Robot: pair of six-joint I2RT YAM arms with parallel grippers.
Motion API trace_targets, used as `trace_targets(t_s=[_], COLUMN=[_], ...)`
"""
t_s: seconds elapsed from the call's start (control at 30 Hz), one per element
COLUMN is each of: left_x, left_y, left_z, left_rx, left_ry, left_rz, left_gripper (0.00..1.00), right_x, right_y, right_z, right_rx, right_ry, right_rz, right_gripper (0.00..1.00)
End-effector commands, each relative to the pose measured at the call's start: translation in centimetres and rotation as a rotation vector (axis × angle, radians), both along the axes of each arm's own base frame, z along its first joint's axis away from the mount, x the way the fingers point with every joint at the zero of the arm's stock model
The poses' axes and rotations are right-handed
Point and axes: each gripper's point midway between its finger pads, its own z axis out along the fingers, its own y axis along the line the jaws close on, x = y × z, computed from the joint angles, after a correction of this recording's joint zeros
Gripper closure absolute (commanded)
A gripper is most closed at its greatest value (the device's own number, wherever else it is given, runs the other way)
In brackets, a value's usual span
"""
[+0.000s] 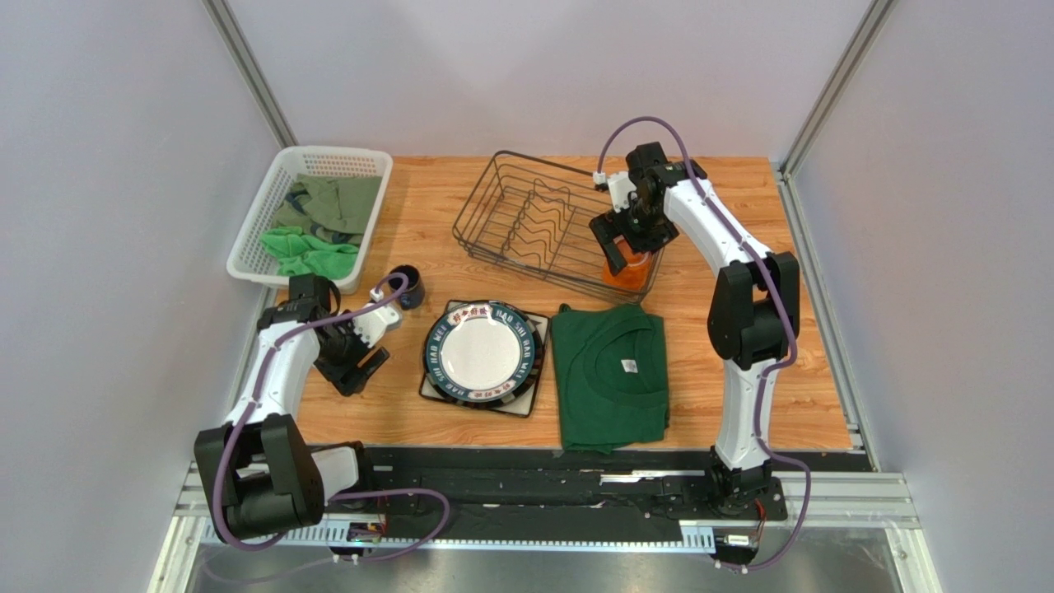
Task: Unload the mixed dishes from the dish rack
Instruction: Pick up the cup from the dish rack.
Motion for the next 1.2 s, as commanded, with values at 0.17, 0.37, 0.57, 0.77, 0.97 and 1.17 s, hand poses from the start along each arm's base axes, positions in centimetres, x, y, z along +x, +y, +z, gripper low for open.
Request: trace_targets(t_s=[0.17, 0.37, 0.57, 0.77, 0.97, 1.17], left_x=[0.4, 0.3, 0.4, 0.4, 0.3, 0.4], left_y=[0.1, 0.1, 0.1, 0.0, 0.2, 0.2], left_z=[0.4, 0.3, 0.1, -0.3, -0.4, -0.4], left_rx=[0.007, 0.004, 0.006, 0.001, 0.007, 0.012], left_ry=[-0.036, -0.036, -0.040, -0.035, -0.034, -0.041], left_rz=[-0.022, -0.021, -0.024, -0.024, -0.022, -0.023], left_gripper=[0.25, 0.25, 0.25, 0.25, 0.25, 0.25], right_x=[0.8, 1.2, 1.9, 2.3, 2.5, 2.2], right_y=[1.2, 1.5, 1.3, 1.5, 1.5, 1.4], right_z=[0.9, 0.7, 0.3, -0.1, -0.5, -1.1], right_rx=[0.072, 0.089, 0.081, 0.076, 0.048, 0.036], right_ry=[0.007, 0.006, -0.008, -0.025, -0.034, -0.021], right_rz=[-0.052, -0.101, -0.163, -0.208, -0.210, -0.204], right_gripper=[0.01, 0.00, 0.00, 0.00, 0.00, 0.02])
